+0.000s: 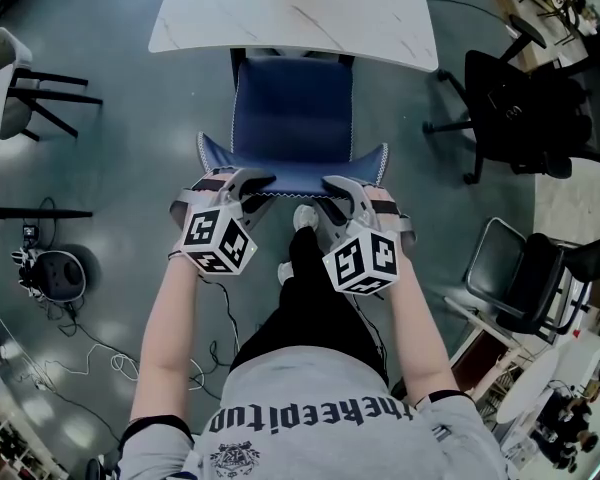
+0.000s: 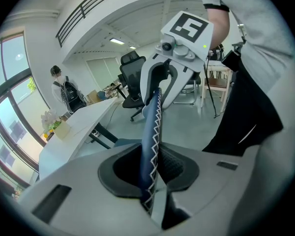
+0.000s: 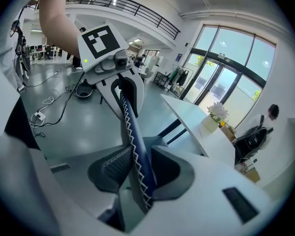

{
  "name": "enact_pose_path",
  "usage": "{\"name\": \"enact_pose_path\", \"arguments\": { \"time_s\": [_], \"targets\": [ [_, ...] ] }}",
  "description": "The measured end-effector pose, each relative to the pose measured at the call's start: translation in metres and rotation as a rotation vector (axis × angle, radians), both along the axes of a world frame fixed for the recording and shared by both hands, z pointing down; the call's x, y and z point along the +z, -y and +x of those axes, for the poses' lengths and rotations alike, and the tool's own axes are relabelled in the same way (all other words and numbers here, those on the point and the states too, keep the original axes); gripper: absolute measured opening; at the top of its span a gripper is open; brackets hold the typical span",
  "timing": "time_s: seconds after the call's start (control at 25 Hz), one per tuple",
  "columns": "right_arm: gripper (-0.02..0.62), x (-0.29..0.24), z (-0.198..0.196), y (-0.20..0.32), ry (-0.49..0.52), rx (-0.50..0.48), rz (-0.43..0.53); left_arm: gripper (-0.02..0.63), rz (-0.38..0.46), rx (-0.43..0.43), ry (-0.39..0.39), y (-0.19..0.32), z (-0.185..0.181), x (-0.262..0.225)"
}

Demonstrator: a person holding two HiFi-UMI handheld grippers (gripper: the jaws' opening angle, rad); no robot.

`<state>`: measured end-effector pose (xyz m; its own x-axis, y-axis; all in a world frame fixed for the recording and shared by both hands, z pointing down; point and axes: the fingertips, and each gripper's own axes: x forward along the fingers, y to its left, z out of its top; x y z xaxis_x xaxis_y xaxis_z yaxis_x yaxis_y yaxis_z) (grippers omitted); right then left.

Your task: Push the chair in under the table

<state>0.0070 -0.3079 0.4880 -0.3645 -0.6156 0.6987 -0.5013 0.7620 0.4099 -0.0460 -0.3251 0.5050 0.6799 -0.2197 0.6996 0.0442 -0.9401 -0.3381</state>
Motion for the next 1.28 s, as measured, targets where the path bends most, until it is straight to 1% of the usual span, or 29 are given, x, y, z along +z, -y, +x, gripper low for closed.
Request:
{"name": "enact_pose_path", "arguments": {
  "time_s": [0.48,0.68,0.96,1.16,1.28],
  "targets": [
    [0.124,0.001,0.000,0.000,-0.001,0.001,0.006,0.089,0.006,-0.004,-0.003,0.000,0.000,0.001],
    [0.130,0.003,-0.002,-0.003,0.010,0.009,-0.004,0.113,-0.018,-0.019,0.004,-0.002,-0.002,0.004],
    [0.147,0.004,-0.001,-0.005,0.040,0.026,-0.051,0.129,-0.019,-0.018,0.047,-0.007,-0.003,0.005],
    [0.147,-0.003,-0.001,-0.007,0.054,0.020,-0.062,0.129,-0.001,-0.019,0.054,-0.009,-0.004,-0.006],
    [0.143,-0.014,-0.004,-0.008,0.083,0.019,-0.048,0.128,0.009,-0.027,0.030,-0.013,-0.007,-0.021]
  ]
}}
